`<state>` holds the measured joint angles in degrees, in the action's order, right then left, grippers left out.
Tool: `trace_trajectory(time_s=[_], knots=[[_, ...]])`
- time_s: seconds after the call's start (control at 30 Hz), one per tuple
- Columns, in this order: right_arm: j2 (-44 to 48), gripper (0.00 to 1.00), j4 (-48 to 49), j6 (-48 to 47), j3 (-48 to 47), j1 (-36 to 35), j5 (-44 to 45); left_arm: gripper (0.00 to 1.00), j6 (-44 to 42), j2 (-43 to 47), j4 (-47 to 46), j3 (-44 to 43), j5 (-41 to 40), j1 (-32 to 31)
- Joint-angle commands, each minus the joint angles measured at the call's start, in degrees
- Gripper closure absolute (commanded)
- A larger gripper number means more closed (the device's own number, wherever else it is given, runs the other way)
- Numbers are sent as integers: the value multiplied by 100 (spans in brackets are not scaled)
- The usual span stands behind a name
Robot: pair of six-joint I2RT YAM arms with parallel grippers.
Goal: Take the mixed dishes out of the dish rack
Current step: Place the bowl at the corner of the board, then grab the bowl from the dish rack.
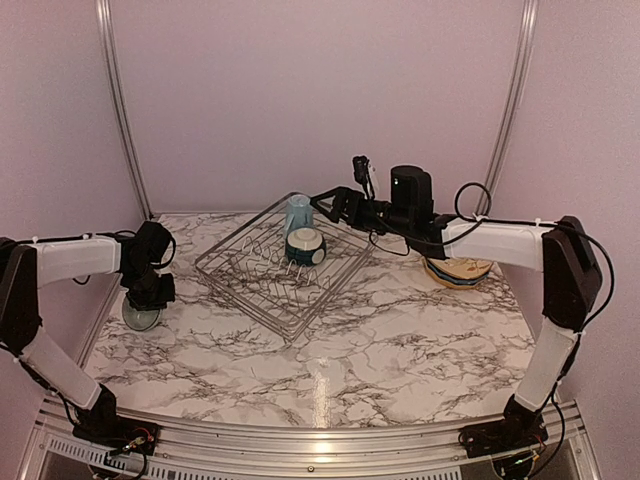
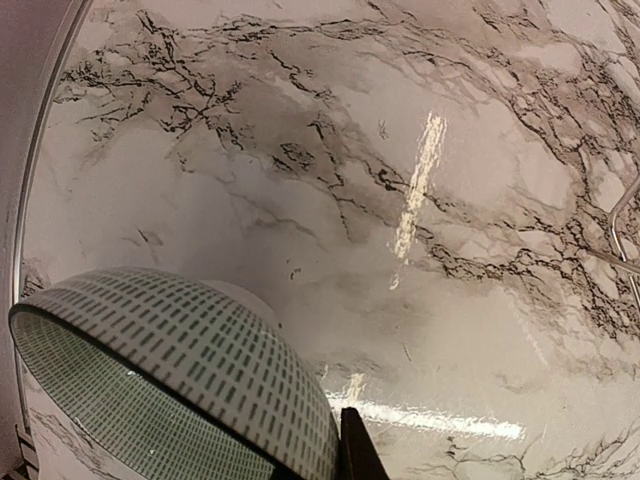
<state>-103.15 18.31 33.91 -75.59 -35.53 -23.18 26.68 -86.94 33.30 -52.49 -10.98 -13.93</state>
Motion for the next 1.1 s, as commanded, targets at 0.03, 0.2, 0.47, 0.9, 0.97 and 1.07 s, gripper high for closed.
trace_trajectory(time_s=[0.03,0.2,0.47,0.9,0.97,1.07], knots=[[143,1,-60,-56,93,-54,97,85,-74,-51,-144,107,-75,31],[138,2,-156,-136,44,-58,99,72,-84,139,-182,78,-36,31],[89,2,-525,-338,-124,-59,222,63,-157,422,-11,-77,24,31],[-131,1,-2461,-1300,-1056,-361,1434,37,-507,2024,-460,-354,-101,31],[-230,2,-2835,-1558,-1287,-552,1788,35,-581,2318,-813,-472,144,31],[-497,1,-3389,-1924,-1796,-800,2377,28,-711,2556,-1490,-682,976,24]])
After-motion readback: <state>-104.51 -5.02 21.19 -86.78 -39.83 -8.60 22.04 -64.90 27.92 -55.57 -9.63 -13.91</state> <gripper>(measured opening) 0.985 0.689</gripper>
